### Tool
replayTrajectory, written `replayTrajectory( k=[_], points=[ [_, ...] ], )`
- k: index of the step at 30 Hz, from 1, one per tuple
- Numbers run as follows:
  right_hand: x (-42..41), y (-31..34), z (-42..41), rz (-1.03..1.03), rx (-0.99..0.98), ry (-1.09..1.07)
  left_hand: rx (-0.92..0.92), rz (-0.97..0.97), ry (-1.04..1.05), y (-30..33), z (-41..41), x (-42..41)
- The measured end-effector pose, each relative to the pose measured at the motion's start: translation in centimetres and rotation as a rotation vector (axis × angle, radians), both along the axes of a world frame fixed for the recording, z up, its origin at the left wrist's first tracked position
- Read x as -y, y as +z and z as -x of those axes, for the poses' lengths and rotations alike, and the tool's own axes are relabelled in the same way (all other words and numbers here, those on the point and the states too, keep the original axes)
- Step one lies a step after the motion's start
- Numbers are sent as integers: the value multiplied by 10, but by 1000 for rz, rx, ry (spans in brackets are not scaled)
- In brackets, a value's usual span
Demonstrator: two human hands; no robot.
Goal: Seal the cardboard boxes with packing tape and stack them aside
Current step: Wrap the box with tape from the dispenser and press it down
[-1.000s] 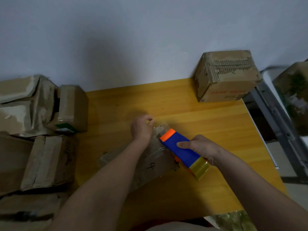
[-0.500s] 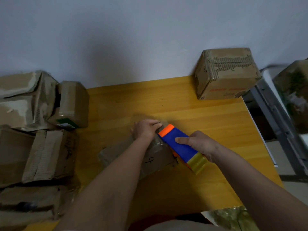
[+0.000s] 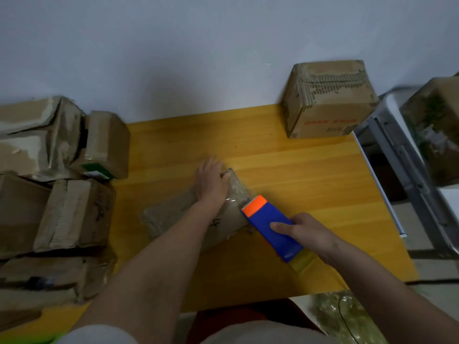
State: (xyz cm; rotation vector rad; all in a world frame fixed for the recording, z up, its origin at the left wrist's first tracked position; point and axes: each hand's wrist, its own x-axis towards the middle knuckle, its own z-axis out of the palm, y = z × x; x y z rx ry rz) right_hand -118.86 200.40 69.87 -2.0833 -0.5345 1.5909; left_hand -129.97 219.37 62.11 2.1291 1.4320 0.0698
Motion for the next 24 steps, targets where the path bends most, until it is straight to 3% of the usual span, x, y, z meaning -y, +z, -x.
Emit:
replayTrajectory(
  k=[2,4,7,12,17,24],
  points=[
    [1,-2,0,-31,0,-6,8,-140,-330,-2,16,15],
    [3,-1,-2,-50,-10,-28,-17,-137,-619,-6,36,29],
    [5,-2,-3,-48,-23,-18,-204,-103,-812,-12,50,38],
    [8,-8,-5,-42,-25,-18,-459,-164,-837,-18,42,44],
    [10,-19,-4,-111,-45,-65,-421,-267,-711,-33,42,51],
    [27,-21,-12,-122,-37,-1,-449,-194,-628,-34,29,48]
  ],
)
